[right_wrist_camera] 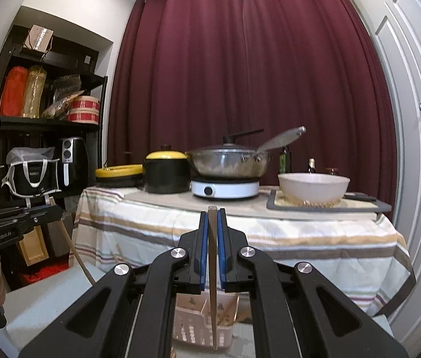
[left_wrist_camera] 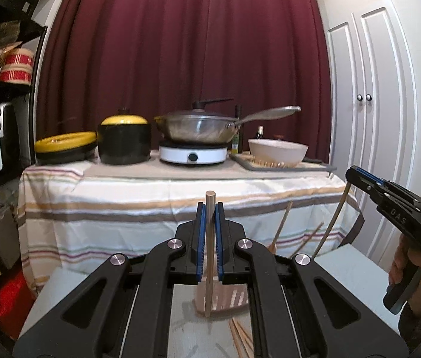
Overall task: Organize utensils
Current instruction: 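Carry the upright chopstick over the caddy and lower it in with the right tool, then open the right tool to release the chopstick into the caddy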
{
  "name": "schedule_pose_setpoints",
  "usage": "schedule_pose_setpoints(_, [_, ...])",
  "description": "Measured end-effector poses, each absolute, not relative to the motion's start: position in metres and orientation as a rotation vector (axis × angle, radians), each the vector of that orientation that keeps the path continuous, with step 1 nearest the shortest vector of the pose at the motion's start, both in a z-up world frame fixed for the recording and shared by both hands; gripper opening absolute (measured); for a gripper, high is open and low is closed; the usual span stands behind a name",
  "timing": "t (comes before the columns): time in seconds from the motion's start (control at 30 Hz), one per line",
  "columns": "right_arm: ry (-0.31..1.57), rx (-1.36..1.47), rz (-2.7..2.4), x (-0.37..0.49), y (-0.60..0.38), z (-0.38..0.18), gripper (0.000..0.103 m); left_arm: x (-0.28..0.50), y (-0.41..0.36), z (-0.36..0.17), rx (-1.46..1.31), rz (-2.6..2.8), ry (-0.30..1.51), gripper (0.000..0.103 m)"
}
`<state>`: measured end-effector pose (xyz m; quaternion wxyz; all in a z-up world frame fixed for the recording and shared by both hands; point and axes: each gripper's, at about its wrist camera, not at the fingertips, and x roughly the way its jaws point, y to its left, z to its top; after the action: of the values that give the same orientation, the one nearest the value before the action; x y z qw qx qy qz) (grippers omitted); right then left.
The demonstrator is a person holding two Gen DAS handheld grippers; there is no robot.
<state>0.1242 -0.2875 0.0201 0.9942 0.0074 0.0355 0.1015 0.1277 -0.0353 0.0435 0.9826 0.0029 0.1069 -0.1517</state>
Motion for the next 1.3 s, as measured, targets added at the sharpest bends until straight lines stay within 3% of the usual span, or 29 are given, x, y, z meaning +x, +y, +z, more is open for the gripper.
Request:
schedule_pose_setpoints(0.6, [0.027, 0.032, 0.226, 0.181, -0.287, 0.037, 0.007, 0.194, -0.069, 0.078, 0.014, -0.326, 0.127, 0.007])
schedule_pose_setpoints(1.13, [0.173, 0.063, 0.254, 0.226, -0.284, -0.025, 0.007, 0.262, -0.066, 0.005, -0.033, -0.321, 0.315, 0.007])
schedule_pose_setpoints(1.2, [0.196, 0.079, 0.261, 0.230, -0.286, -0.033, 0.010, 0.266, -0.067, -0.003, -0.038, -0.328, 0.343, 0.013])
schedule_pose_setpoints(1.27, [0.213, 0.093, 0.260, 0.229, -0.288, -0.039, 0.022, 0.265, -0.065, -0.007, -0.050, -0.328, 0.356, 0.032])
schedule_pose_setpoints(1.3, [0.214, 0.093, 0.258, 0.228, -0.287, -0.040, 0.026, 0.265, -0.065, -0.008, -0.055, -0.326, 0.355, 0.034])
